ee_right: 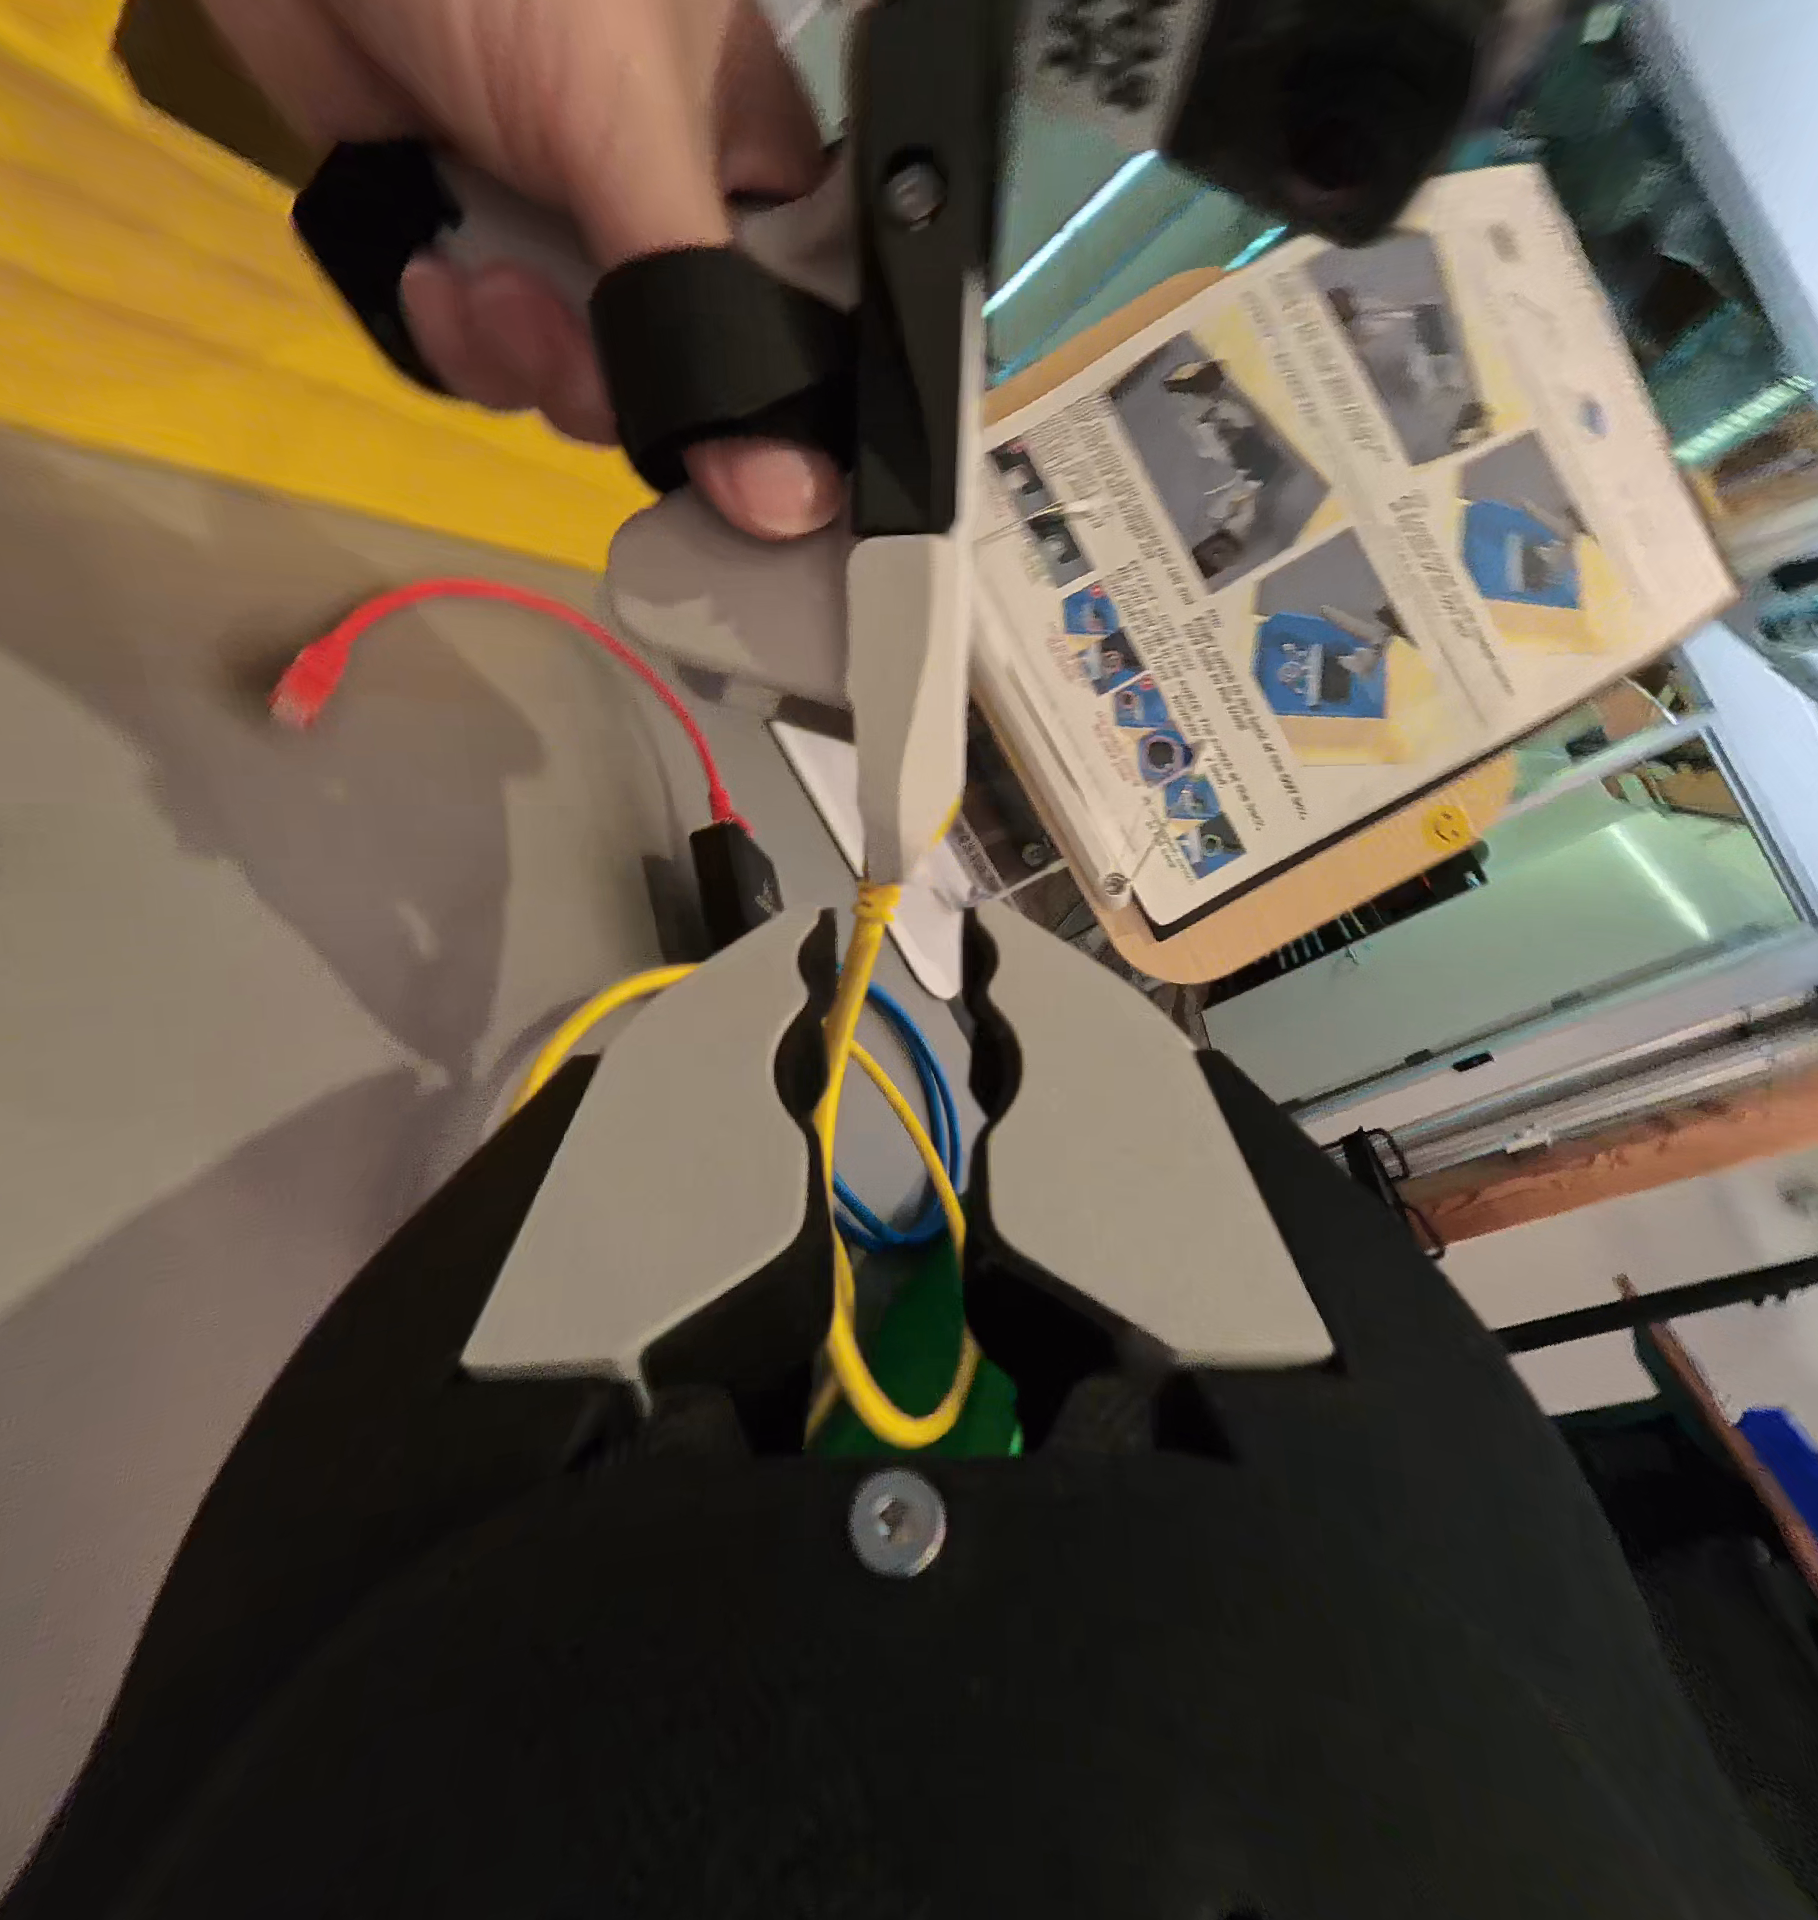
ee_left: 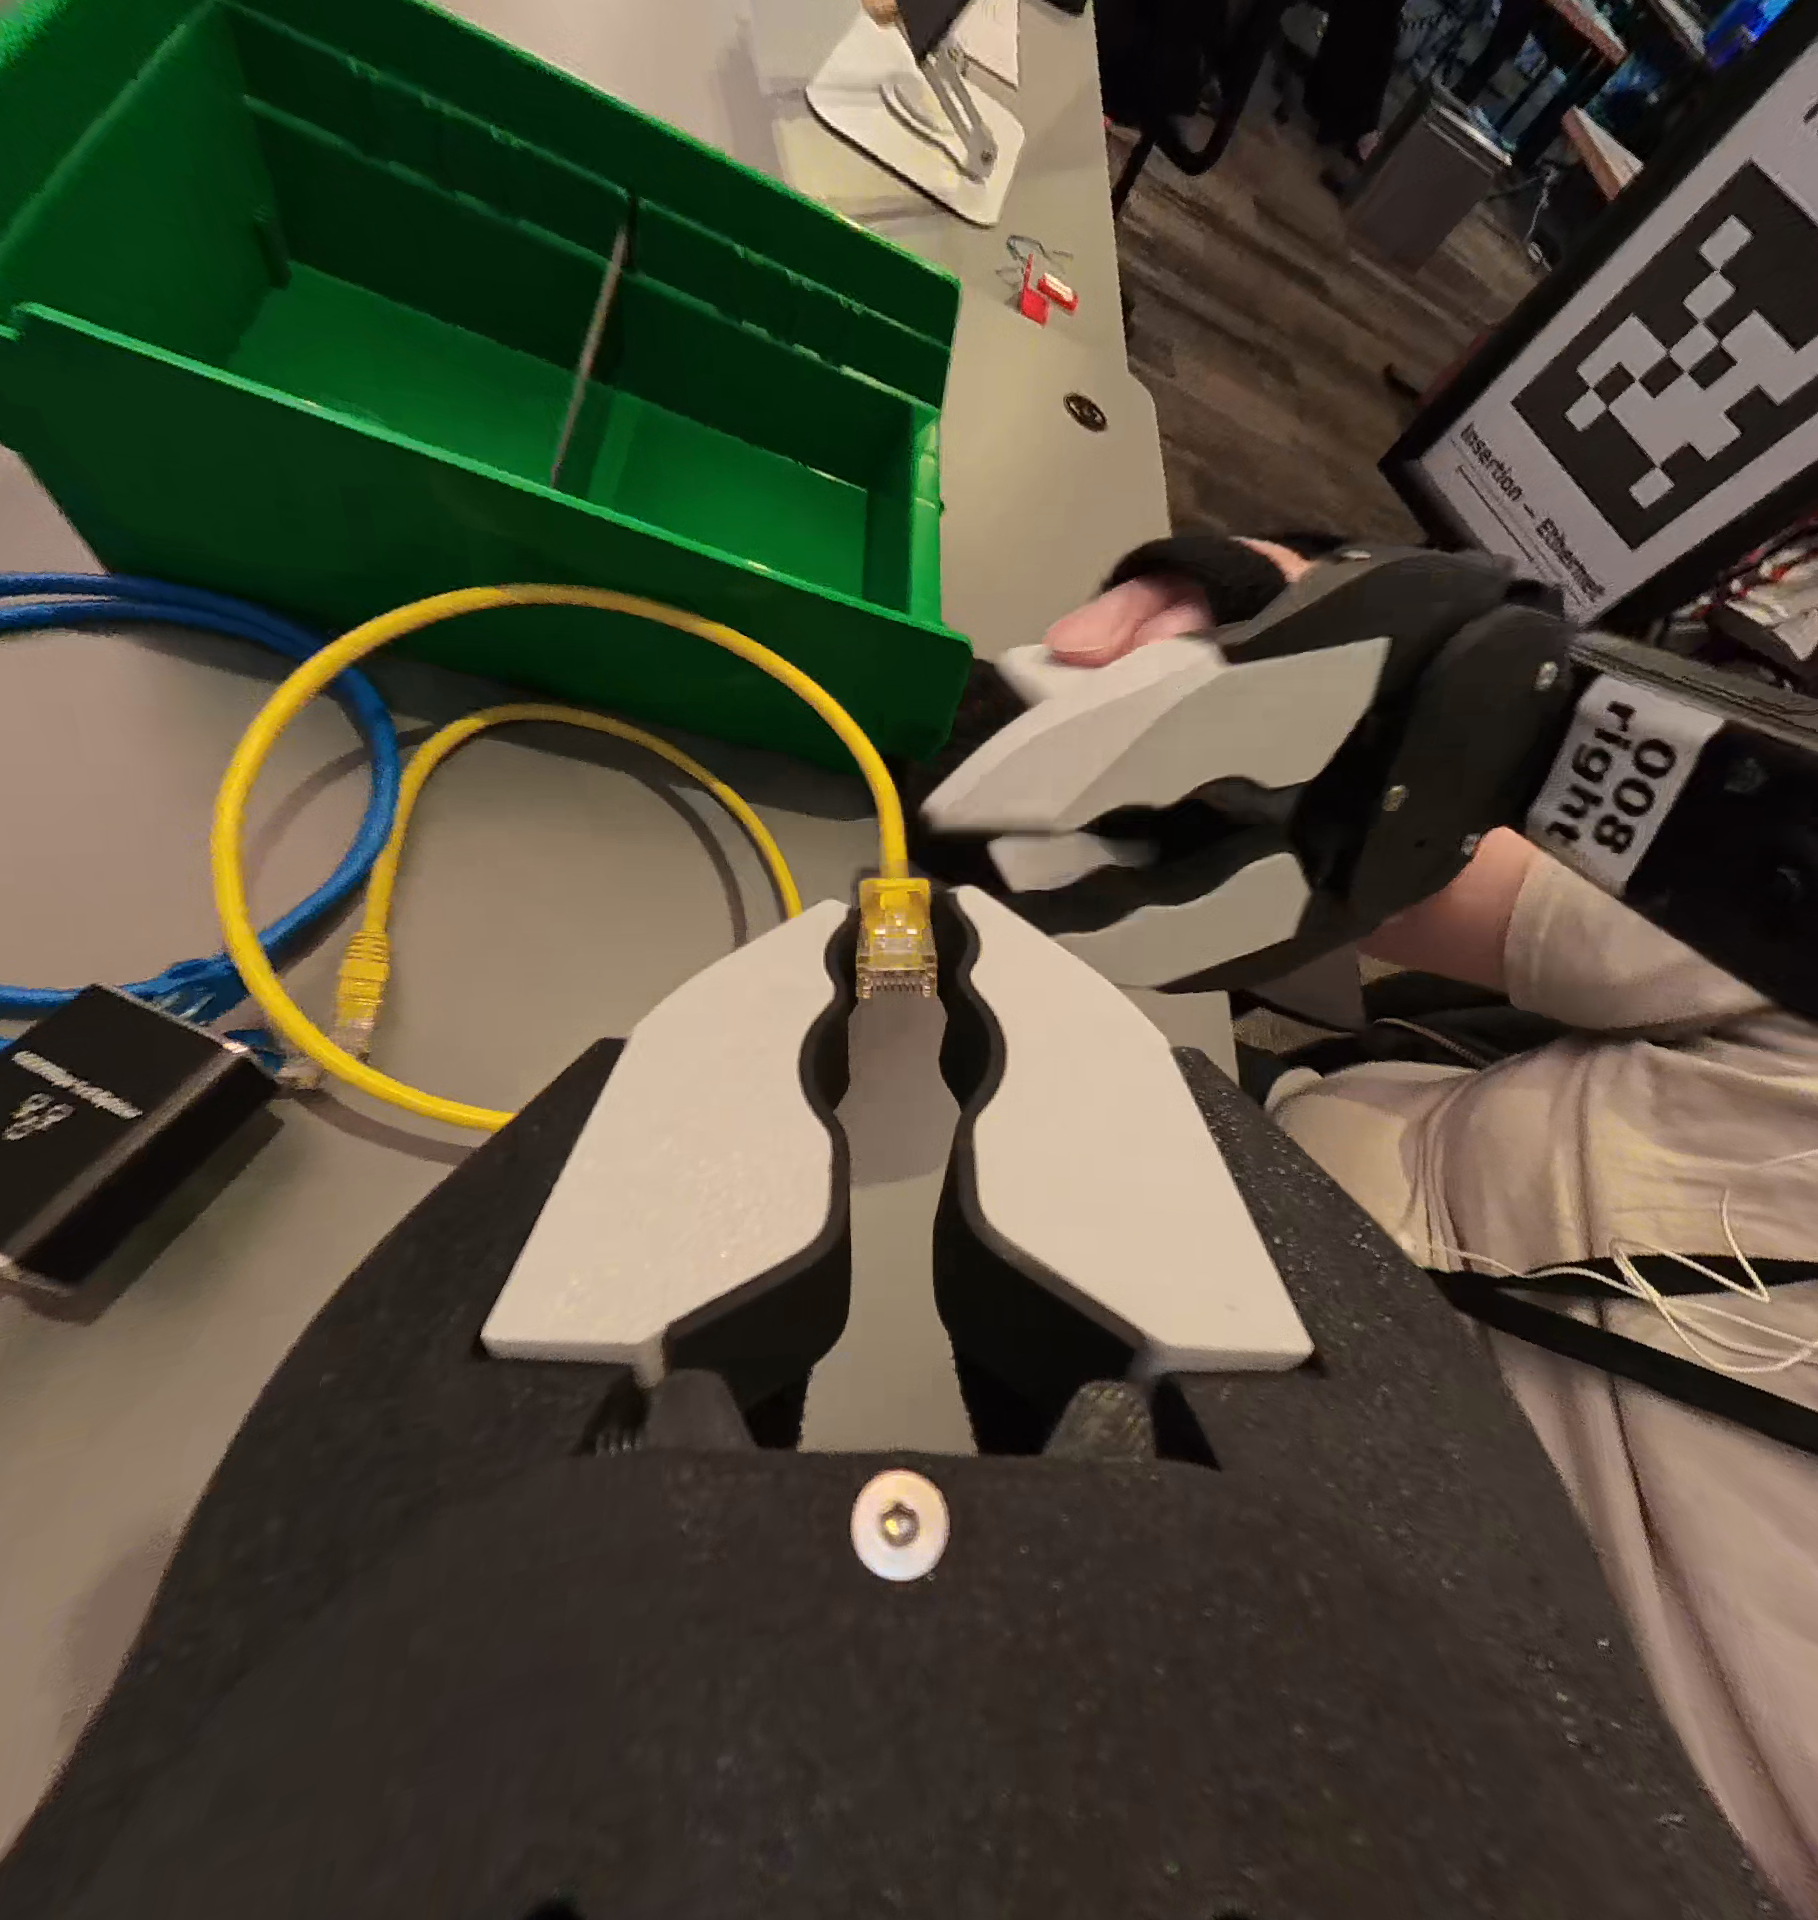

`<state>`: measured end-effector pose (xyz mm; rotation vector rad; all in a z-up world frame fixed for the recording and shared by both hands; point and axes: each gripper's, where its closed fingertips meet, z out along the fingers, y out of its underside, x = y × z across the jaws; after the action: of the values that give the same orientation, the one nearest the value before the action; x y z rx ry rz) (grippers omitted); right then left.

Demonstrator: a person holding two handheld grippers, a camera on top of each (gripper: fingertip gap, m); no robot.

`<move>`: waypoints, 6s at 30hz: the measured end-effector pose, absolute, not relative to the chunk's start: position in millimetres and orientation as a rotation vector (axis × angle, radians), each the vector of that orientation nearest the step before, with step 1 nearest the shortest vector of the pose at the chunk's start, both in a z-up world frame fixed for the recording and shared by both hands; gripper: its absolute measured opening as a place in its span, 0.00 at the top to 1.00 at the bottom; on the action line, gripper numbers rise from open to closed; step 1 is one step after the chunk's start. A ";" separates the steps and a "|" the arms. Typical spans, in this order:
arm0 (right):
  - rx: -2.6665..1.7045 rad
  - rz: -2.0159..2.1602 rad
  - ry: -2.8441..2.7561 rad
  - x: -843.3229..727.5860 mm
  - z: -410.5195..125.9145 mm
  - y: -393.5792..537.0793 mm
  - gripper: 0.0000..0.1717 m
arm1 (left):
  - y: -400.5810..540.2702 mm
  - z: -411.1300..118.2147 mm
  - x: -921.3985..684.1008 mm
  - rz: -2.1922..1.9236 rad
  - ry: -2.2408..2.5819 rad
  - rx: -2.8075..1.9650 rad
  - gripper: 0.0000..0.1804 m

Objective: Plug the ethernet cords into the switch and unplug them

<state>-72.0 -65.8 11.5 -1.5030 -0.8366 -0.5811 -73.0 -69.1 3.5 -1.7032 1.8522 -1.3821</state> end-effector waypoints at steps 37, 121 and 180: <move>-1.170 0.731 -0.403 -117.6 57.8 -83.0 0.97 | -88.4 60.8 -124.5 -1.649 1.908 -1.358 0.86; -1.394 -0.321 -0.195 -52.3 104.7 8.1 0.93 | 10.2 91.4 -133.9 -1.341 1.315 -1.467 0.82; -1.388 -0.407 -0.361 -36.4 125.7 24.8 0.93 | 117.5 68.2 -162.6 0.047 0.824 -1.632 0.62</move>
<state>-36.4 24.8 125.7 -1.3885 -0.3610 -0.4075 -162.6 117.5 68.2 -1.6324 0.8242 0.0471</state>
